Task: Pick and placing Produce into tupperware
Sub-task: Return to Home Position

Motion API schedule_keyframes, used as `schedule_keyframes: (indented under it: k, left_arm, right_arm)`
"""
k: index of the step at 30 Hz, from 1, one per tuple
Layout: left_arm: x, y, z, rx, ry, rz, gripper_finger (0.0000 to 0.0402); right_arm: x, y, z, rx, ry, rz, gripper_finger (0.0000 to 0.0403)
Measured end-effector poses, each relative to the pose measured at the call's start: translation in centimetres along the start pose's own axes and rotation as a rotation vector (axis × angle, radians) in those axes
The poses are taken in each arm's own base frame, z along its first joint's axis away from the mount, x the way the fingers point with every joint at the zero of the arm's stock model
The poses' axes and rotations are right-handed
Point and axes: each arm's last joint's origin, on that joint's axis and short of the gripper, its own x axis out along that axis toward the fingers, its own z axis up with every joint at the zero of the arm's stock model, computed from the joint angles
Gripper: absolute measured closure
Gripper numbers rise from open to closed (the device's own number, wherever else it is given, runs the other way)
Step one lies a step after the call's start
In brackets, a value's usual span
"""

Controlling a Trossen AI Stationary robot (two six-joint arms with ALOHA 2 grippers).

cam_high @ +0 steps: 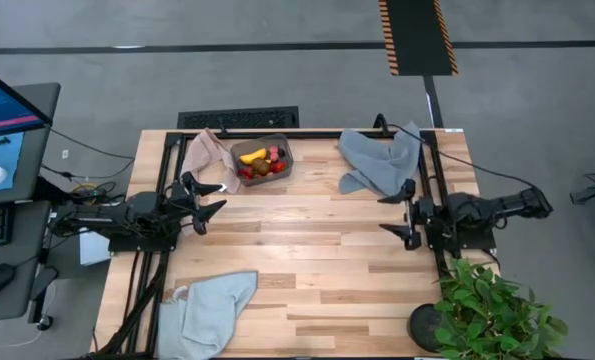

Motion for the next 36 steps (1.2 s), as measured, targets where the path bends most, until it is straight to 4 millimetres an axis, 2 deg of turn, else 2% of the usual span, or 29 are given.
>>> schedule_keyframes:
  k: [12, 36]
  left_arm:
    - [0.0, 0.0, 0.0, 0.003, -0.001, 0.0, 0.0166]
    - [0.0, 0.0, 0.0, 0.024, -0.002, 0.001, 0.0166]
  right_arm:
    - [0.1, -1.9, -0.4, 0.055, 0.033, -0.047, 0.005]
    - [0.1, -1.8, -0.4, 0.053, 0.026, -0.01, 0.0051]
